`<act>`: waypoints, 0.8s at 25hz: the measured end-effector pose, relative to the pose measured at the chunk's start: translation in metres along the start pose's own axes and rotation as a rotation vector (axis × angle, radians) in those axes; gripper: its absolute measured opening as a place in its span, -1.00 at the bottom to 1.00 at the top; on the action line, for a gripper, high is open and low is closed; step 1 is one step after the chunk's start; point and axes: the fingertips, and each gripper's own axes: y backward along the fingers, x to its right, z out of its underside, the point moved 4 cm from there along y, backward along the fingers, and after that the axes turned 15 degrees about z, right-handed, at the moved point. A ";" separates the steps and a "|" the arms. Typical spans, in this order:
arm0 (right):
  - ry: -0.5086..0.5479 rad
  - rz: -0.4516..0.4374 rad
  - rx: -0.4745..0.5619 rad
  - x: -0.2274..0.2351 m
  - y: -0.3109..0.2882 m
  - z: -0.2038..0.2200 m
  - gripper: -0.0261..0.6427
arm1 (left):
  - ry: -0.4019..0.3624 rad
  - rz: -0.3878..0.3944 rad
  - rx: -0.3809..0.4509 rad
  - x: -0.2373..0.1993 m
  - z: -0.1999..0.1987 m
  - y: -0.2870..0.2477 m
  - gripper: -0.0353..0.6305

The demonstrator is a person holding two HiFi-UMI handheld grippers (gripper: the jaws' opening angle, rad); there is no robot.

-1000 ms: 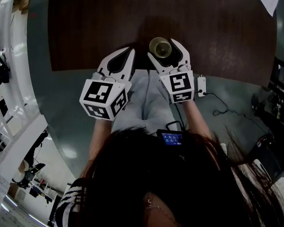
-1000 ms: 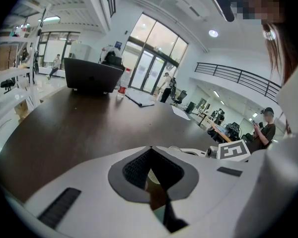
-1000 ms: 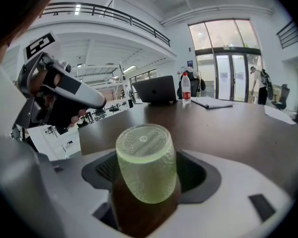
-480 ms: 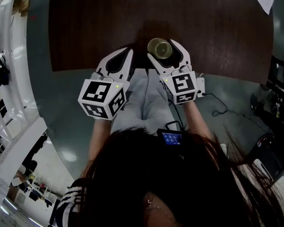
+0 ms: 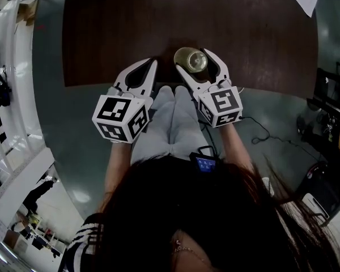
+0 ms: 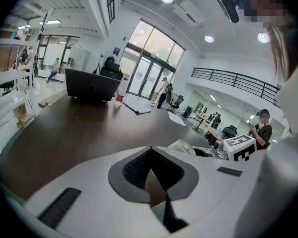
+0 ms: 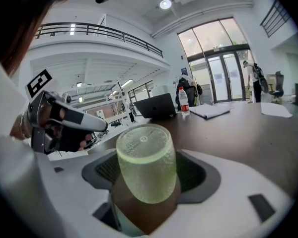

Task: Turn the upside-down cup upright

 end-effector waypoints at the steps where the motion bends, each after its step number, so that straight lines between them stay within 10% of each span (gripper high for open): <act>1: -0.010 -0.005 0.007 -0.002 0.002 -0.004 0.13 | -0.006 0.002 0.005 0.001 -0.002 0.003 -0.89; 20: -0.290 -0.086 0.132 -0.006 0.041 -0.062 0.13 | -0.110 0.048 0.094 0.029 -0.044 0.028 -0.89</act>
